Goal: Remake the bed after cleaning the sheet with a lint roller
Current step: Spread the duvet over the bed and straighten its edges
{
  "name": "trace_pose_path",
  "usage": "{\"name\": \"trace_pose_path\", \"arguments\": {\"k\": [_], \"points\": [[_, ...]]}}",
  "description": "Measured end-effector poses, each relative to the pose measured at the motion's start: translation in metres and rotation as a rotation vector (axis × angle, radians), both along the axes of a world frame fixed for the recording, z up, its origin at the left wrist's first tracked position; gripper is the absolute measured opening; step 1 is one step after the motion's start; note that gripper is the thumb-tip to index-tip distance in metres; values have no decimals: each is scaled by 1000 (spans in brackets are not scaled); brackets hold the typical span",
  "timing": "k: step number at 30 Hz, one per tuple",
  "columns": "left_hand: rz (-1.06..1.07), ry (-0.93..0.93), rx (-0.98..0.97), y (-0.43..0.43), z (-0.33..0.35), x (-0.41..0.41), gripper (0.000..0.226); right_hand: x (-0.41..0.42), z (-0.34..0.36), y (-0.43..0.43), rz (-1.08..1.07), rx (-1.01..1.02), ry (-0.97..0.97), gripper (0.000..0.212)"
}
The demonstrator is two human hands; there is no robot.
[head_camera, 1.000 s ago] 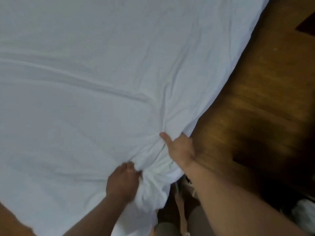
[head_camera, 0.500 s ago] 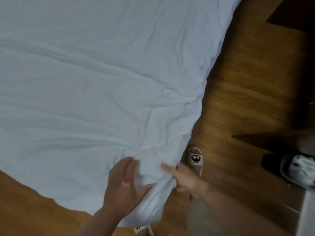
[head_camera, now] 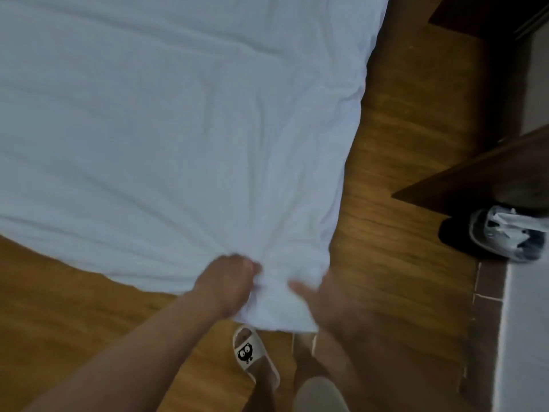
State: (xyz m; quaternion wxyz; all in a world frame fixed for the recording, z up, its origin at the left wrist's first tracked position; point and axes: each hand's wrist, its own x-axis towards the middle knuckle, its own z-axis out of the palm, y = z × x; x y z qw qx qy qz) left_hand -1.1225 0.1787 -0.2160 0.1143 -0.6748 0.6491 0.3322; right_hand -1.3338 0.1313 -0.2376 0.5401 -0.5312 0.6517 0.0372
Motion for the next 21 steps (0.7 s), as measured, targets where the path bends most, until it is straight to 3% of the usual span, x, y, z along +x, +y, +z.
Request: {"name": "trace_pose_path", "arguments": {"k": [1, 3, 6, 8, 10, 11, 12, 13, 15, 16, 17, 19, 21], "points": [[-104, -27, 78, 13, 3, -11, 13, -9, 3, 29, -21, 87, 4, 39], [-177, -22, 274, 38, 2, -20, 24, -16, -6, 74, -30, 169, 24, 36], [-28, 110, 329, 53, -1, 12, 21, -15, -37, 55, 73, 238, 58, 65], [302, 126, 80, 58, 2, 46, 38, -17, -42, 18, 170, 204, 221, 83], [764, -31, -257, 63, 2, 81, 56, -11, -20, -9, 200, -123, 381, 95], [1020, -146, -251, 63, 0, 96, 73, 4, -3, -21, 186, -370, 340, 95], [1330, -154, -112, 62, -5, 110, 94, 26, 13, -33, 207, -579, 233, 94], [1628, -15, 12, 60, -14, 119, 111, 54, 31, -49, 303, -719, 146, 93], [1991, 380, 75, 54, -35, 118, 102, 99, 25, -72, 534, -864, 63, 91], [2024, 445, 28, 50, -41, 109, 92, 116, 13, -74, 636, -881, 98, 88], [2008, 397, -36, 50, -48, 102, 86, 124, -5, -64, 735, -892, 143, 85], [1936, 109, -101, 60, -49, 91, 83, 118, -31, -12, 956, -891, 178, 82], [1897, -4, -100, 75, -40, 87, 81, 97, -38, 34, 1137, -899, 105, 88]]}}
